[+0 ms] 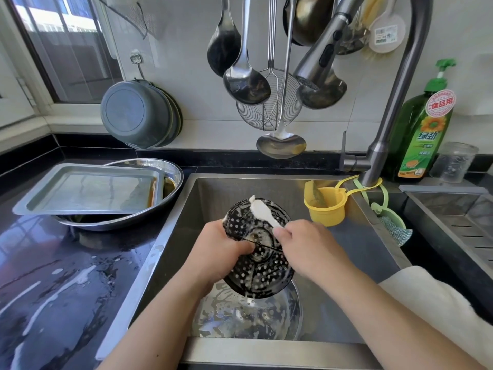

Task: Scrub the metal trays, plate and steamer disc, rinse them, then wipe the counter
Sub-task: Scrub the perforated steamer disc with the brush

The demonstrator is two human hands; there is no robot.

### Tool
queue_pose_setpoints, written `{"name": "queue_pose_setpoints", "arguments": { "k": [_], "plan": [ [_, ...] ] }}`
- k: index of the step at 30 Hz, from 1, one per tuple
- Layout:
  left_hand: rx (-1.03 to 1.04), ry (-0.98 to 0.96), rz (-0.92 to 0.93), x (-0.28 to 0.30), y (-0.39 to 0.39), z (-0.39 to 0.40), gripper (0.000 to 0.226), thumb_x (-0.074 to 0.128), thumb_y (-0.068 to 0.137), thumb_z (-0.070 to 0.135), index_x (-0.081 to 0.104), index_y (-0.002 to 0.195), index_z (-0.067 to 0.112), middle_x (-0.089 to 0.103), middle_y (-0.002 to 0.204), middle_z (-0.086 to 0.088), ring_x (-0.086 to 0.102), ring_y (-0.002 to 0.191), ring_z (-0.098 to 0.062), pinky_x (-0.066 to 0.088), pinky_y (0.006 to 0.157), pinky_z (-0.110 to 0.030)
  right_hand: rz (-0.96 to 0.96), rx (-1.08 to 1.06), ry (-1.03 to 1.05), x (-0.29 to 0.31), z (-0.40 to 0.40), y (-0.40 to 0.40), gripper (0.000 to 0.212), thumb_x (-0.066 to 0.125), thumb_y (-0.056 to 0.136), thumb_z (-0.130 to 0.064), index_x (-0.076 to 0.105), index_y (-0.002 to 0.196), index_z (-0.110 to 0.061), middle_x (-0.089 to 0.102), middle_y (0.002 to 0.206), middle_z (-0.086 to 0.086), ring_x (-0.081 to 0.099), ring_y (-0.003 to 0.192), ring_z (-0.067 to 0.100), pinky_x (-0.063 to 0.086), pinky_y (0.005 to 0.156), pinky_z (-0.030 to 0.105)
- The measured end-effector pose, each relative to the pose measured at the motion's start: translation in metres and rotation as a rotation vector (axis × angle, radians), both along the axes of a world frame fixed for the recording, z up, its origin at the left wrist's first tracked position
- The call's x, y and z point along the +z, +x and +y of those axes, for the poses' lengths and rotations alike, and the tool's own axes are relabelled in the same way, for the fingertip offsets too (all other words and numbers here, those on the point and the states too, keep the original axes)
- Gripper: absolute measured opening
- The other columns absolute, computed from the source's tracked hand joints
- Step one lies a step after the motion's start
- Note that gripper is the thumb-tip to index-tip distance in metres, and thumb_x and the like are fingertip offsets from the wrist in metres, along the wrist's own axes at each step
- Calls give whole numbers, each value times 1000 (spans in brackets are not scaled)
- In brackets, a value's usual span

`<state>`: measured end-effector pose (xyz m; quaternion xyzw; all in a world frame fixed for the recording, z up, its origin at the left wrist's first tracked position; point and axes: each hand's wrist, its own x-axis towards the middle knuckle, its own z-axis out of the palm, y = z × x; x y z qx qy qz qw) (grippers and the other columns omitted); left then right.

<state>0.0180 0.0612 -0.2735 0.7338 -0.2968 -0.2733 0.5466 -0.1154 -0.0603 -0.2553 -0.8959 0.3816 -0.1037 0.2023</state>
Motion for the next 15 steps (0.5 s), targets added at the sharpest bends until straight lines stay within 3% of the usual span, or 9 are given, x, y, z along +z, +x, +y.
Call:
{"name": "queue_pose_setpoints", "arguments": {
  "k": [2, 5, 11, 15],
  "plan": [
    [-21, 15, -2, 0, -2, 0, 17, 77, 79, -4, 75, 91, 8, 80, 86, -5, 77, 85, -24, 61, 87, -44, -11, 44, 1, 1, 3, 0, 49, 43, 105, -47, 48, 66, -17, 55, 69, 2, 51, 62, 19, 30, 48, 34],
    [-39, 32, -57, -2, 0, 0, 7, 76, 76, -2, 71, 80, 1, 72, 74, -2, 66, 69, -18, 51, 73, -38, 40, 210, 46, -1, 19, 3, 48, 45, 103, -46, 51, 67, -15, 55, 65, 1, 53, 61, 20, 33, 51, 36],
    [-33, 58, -42, 1, -1, 0, 17, 76, 80, -3, 75, 93, 7, 80, 84, -4, 77, 82, -21, 61, 81, -37, -4, 28, -22, 1, 5, 1, 47, 43, 104, -49, 50, 68, -18, 56, 73, 3, 55, 69, 24, 29, 49, 34],
    [-33, 48, -81, 0, 0, 1, 12, 75, 78, -4, 72, 80, 7, 74, 70, 4, 68, 65, -10, 53, 65, -27, 69, 197, 43, 0, 16, 3, 48, 46, 103, -49, 51, 68, -17, 54, 67, 1, 52, 62, 20, 31, 51, 35]
  ]
}}
